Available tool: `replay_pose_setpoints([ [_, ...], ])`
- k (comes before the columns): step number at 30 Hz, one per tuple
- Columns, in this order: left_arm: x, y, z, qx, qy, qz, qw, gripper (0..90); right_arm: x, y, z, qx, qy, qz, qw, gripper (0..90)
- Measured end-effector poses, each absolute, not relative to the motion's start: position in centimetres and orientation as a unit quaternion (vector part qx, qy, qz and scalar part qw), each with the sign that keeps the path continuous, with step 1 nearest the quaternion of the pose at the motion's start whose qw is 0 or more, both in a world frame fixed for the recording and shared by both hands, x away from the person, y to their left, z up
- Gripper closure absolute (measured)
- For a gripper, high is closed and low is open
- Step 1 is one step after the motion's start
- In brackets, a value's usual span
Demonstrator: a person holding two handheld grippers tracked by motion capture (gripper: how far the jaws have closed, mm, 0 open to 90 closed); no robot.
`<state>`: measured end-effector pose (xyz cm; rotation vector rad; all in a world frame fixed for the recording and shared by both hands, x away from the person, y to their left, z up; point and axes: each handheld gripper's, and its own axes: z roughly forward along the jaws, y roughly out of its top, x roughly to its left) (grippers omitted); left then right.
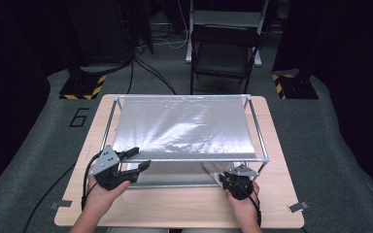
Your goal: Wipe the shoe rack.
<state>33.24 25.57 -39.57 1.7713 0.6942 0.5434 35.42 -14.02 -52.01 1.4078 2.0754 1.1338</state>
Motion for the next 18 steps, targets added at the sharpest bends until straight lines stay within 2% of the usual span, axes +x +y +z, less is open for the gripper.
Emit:
replay_pose_setpoints([
  [5, 33.2, 25.4, -39.6, 0.747, 0.295, 0.233, 0.548, 38.6, 35.5, -12.6, -52.2, 0.484, 0.747, 0.423, 0.171, 73.3],
  [8, 33.2, 25.5, -39.5, 0.748, 0.296, 0.233, 0.546, 38.5, 35.5, -11.7, -52.2, 0.451, 0.773, 0.396, 0.204, 73.6],
  [11, 33.3, 25.5, -39.6, 0.747, 0.293, 0.231, 0.550, 38.5, 35.1, -12.2, -52.2, 0.458, 0.768, 0.409, 0.183, 74.2],
  [18, 33.1, 24.7, -39.6, 0.747, 0.286, 0.230, 0.555, 37.4, 33.6, -13.3, -51.9, 0.451, 0.780, 0.391, 0.190, 74.6],
])
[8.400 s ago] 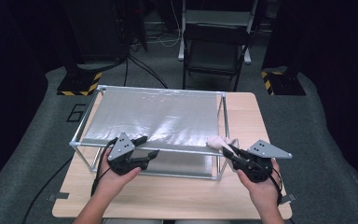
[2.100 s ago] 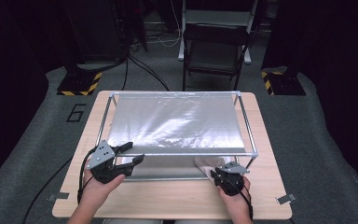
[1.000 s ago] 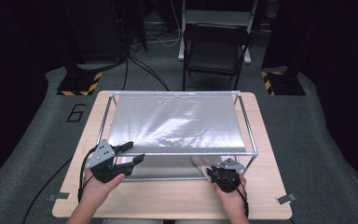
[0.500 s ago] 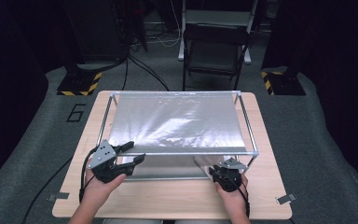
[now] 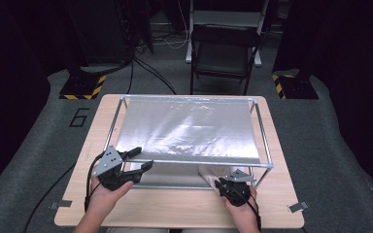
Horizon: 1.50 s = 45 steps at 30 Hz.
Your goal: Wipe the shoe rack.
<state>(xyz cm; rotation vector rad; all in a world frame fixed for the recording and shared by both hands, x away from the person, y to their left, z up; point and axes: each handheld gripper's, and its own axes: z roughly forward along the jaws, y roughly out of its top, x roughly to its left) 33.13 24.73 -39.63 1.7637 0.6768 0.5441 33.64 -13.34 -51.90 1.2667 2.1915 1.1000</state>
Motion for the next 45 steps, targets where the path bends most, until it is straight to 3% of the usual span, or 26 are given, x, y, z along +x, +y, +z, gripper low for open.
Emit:
replay_pose_setpoints([
  [4, 33.3, 24.2, -39.6, 0.750, 0.284, 0.228, 0.552, 37.7, 33.4, -13.6, -51.8, 0.469, 0.768, 0.391, 0.194, 72.6],
  [8, 33.3, 24.2, -39.6, 0.753, 0.285, 0.223, 0.550, 38.1, 34.2, -12.9, -51.8, 0.485, 0.755, 0.409, 0.170, 72.1],
  [11, 33.3, 24.2, -39.6, 0.754, 0.281, 0.223, 0.550, 38.2, 34.8, -10.6, -52.2, 0.454, 0.769, 0.421, 0.162, 72.0],
  [13, 33.3, 24.2, -39.6, 0.754, 0.282, 0.223, 0.550, 38.2, 34.9, -10.2, -52.3, 0.447, 0.768, 0.421, 0.182, 71.9],
  [19, 33.4, 24.2, -39.5, 0.754, 0.283, 0.220, 0.550, 38.2, 34.7, -12.9, -52.1, 0.474, 0.754, 0.407, 0.204, 70.2],
  [23, 33.4, 24.2, -39.5, 0.754, 0.285, 0.222, 0.549, 38.2, 34.4, -14.1, -52.2, 0.492, 0.743, 0.409, 0.195, 70.3],
  [30, 33.4, 24.2, -39.5, 0.753, 0.286, 0.222, 0.550, 38.2, 34.9, -11.4, -52.3, 0.478, 0.752, 0.420, 0.173, 70.2],
  [31, 33.4, 24.2, -39.5, 0.754, 0.285, 0.221, 0.549, 38.2, 35.1, -11.1, -52.4, 0.458, 0.759, 0.421, 0.194, 70.4],
  [39, 33.5, 24.1, -39.7, 0.750, 0.284, 0.223, 0.554, 38.3, 33.9, -15.2, -52.3, 0.508, 0.730, 0.408, 0.205, 70.2],
  [45, 33.5, 24.1, -39.6, 0.752, 0.286, 0.220, 0.552, 38.3, 34.5, -13.9, -52.4, 0.500, 0.737, 0.418, 0.182, 70.2],
])
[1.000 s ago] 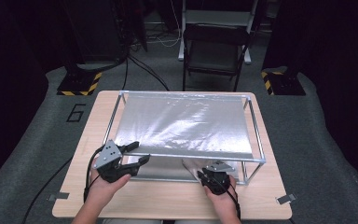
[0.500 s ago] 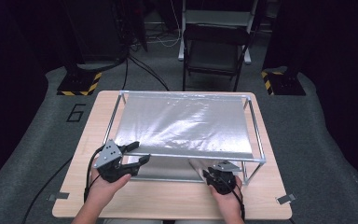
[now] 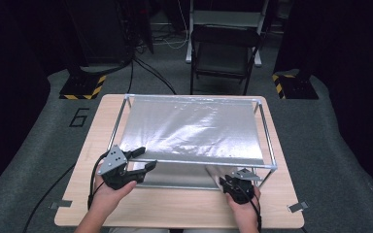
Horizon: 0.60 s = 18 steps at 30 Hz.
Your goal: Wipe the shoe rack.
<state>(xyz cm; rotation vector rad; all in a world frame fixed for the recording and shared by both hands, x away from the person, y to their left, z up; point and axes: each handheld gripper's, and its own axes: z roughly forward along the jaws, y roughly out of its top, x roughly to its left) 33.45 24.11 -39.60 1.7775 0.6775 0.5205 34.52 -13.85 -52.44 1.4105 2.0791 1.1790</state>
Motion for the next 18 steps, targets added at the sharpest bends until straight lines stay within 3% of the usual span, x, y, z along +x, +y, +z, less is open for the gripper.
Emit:
replay_pose_setpoints([
  [5, 33.5, 24.1, -39.6, 0.751, 0.286, 0.220, 0.552, 38.3, 34.9, -9.8, -52.4, 0.440, 0.771, 0.420, 0.189, 70.2],
  [14, 33.4, 24.1, -39.6, 0.750, 0.287, 0.221, 0.554, 38.3, 34.1, -13.8, -52.2, 0.495, 0.740, 0.414, 0.191, 70.4],
  [18, 33.5, 24.1, -39.4, 0.754, 0.288, 0.217, 0.548, 38.2, 34.8, -12.0, -52.3, 0.471, 0.755, 0.420, 0.178, 70.7],
])
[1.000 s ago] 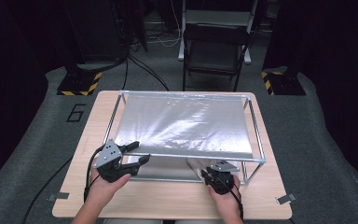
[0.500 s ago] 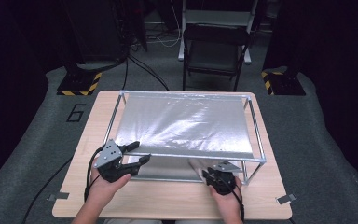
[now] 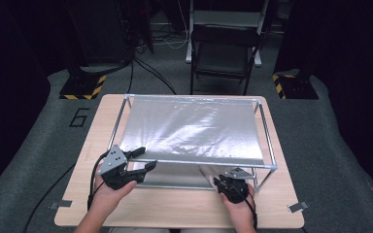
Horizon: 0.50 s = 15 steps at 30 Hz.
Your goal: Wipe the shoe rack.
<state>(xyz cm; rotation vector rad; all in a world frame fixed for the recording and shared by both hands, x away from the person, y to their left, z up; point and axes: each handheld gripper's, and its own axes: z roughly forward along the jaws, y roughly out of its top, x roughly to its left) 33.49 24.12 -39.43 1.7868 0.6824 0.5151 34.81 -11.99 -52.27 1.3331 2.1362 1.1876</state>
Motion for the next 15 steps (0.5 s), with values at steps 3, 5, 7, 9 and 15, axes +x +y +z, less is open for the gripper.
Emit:
replay_pose_setpoints([
  [3, 33.5, 24.1, -39.4, 0.755, 0.287, 0.217, 0.548, 38.2, 35.1, -10.0, -52.2, 0.449, 0.773, 0.414, 0.170, 70.6],
  [5, 33.4, 24.1, -39.6, 0.751, 0.287, 0.221, 0.552, 38.2, 35.2, -8.2, -52.3, 0.435, 0.780, 0.422, 0.159, 70.4],
  [7, 33.4, 24.1, -39.6, 0.750, 0.287, 0.222, 0.553, 38.2, 35.2, -7.7, -52.3, 0.440, 0.778, 0.419, 0.158, 70.2],
  [9, 33.4, 24.2, -39.5, 0.753, 0.286, 0.220, 0.550, 38.2, 35.4, -8.3, -52.3, 0.440, 0.777, 0.421, 0.157, 70.5],
  [15, 33.5, 24.2, -39.4, 0.756, 0.286, 0.218, 0.547, 38.2, 34.8, -12.7, -51.9, 0.480, 0.756, 0.400, 0.197, 71.5],
])
